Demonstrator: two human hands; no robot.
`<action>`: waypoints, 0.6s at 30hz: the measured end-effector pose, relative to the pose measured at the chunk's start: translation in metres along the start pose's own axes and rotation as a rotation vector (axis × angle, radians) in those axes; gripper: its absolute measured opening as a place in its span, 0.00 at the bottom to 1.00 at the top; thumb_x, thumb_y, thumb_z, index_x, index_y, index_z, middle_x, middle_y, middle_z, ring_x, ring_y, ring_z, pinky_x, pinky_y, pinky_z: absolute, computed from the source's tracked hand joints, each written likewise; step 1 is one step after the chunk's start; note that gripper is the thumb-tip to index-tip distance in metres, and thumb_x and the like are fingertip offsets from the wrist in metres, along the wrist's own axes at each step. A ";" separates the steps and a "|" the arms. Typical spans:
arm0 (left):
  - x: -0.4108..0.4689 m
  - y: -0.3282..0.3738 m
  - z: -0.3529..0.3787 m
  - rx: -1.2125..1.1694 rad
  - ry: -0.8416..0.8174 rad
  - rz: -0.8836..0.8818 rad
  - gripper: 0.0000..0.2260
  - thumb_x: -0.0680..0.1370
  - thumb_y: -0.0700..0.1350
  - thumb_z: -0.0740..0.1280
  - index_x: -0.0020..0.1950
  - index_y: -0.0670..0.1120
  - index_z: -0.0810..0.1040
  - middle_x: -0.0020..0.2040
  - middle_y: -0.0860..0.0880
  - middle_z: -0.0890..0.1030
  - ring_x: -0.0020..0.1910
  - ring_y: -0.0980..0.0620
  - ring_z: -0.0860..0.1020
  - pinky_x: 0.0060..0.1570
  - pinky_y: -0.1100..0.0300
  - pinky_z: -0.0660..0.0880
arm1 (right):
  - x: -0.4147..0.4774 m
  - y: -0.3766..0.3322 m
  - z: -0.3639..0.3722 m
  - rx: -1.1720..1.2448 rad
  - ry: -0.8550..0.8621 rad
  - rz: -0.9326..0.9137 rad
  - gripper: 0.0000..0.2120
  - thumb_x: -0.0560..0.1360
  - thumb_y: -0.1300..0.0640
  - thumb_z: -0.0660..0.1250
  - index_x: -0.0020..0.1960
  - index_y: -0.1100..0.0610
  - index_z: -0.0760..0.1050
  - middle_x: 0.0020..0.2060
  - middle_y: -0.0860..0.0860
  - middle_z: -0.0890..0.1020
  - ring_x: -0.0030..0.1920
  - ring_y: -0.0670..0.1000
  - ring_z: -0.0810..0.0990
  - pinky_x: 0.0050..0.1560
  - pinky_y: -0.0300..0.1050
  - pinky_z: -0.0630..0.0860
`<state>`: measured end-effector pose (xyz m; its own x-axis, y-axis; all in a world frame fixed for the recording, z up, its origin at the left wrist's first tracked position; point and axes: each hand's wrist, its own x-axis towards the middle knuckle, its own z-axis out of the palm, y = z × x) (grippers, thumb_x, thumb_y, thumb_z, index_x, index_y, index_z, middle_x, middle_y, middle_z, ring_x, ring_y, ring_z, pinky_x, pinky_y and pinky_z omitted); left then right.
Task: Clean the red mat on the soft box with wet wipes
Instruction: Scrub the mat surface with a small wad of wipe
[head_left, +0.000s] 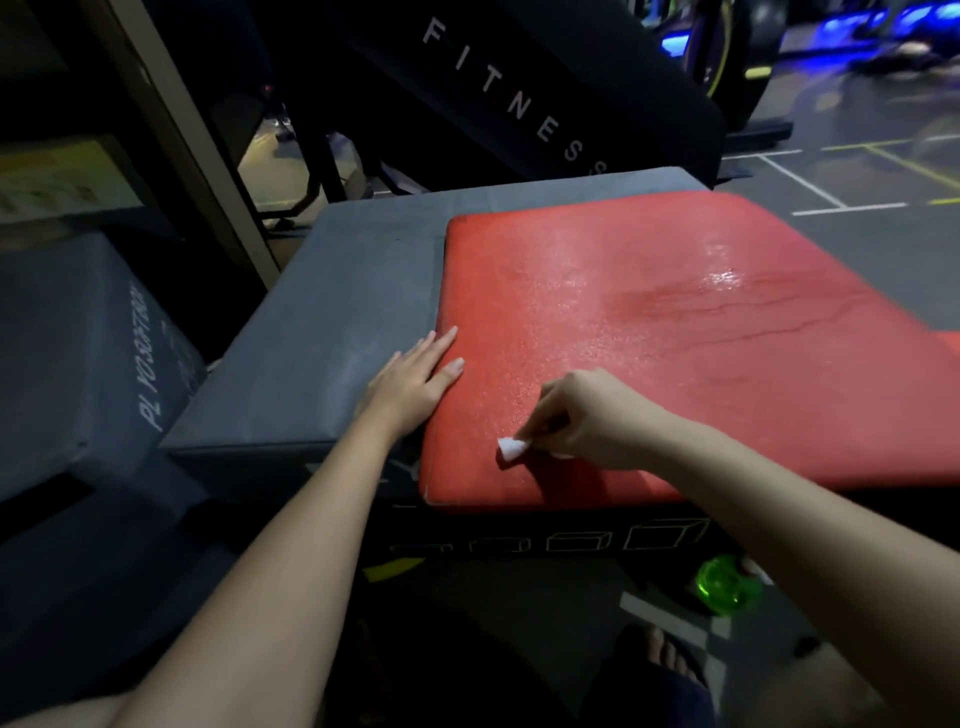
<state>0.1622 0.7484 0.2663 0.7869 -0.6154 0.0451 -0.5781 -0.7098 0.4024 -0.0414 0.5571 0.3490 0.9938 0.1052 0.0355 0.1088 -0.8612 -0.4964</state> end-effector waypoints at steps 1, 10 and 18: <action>-0.001 0.000 -0.001 0.002 0.001 -0.006 0.27 0.83 0.66 0.51 0.81 0.65 0.53 0.83 0.50 0.56 0.81 0.56 0.54 0.81 0.51 0.48 | 0.000 0.000 0.003 -0.002 0.054 0.008 0.07 0.73 0.54 0.74 0.50 0.50 0.86 0.40 0.48 0.84 0.38 0.47 0.79 0.33 0.29 0.67; -0.008 0.004 -0.005 -0.020 -0.020 -0.025 0.25 0.84 0.64 0.52 0.82 0.64 0.53 0.83 0.51 0.56 0.81 0.57 0.53 0.80 0.53 0.47 | -0.019 -0.009 0.025 -0.022 0.214 -0.002 0.07 0.73 0.62 0.71 0.48 0.54 0.85 0.44 0.50 0.81 0.43 0.50 0.80 0.44 0.37 0.72; -0.004 -0.002 0.000 -0.020 0.006 -0.007 0.26 0.84 0.65 0.51 0.82 0.63 0.53 0.82 0.50 0.59 0.81 0.56 0.54 0.81 0.52 0.48 | -0.062 0.002 0.005 -0.033 0.026 0.001 0.04 0.73 0.55 0.75 0.47 0.49 0.85 0.42 0.43 0.81 0.39 0.43 0.81 0.41 0.42 0.79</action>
<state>0.1598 0.7526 0.2651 0.7926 -0.6079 0.0479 -0.5679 -0.7074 0.4208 -0.1032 0.5517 0.3412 0.9942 0.0911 0.0579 0.1076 -0.8773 -0.4678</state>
